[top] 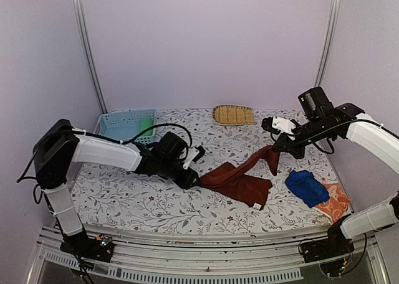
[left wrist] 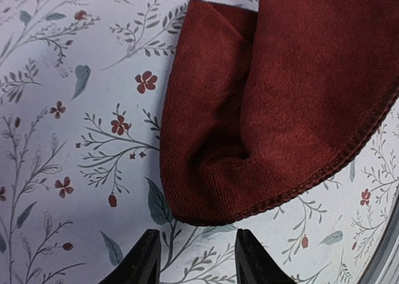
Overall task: Roll the towels
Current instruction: Pick up the towel from the center of the board.
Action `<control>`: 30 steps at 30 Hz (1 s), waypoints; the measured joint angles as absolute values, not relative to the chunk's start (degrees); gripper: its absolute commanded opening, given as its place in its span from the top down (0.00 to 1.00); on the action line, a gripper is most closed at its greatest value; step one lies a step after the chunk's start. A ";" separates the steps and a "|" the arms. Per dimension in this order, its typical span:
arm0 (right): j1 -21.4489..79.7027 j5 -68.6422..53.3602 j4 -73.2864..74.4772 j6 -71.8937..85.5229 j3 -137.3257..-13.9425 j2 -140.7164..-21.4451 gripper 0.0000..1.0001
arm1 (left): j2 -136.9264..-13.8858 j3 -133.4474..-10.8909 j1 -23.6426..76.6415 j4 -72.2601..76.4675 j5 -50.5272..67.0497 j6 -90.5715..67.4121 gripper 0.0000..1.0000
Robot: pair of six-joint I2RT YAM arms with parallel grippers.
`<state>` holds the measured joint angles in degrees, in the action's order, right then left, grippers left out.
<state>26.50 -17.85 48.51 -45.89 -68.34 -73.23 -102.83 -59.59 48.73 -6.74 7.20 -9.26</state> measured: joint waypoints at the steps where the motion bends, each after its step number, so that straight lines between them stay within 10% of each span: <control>1: 26.04 -18.22 48.27 -45.50 -67.75 -73.71 0.98 | -104.84 -60.49 48.71 -7.03 7.62 -8.99 0.58; 13: 24.67 -19.49 48.31 -42.85 -63.53 -79.53 0.98 | -112.07 -67.44 48.51 -8.21 9.65 -5.32 1.00; 30: 20.84 -14.13 38.94 -38.22 -84.73 -82.06 0.97 | -78.85 -72.05 39.07 -16.62 -0.62 -1.50 1.00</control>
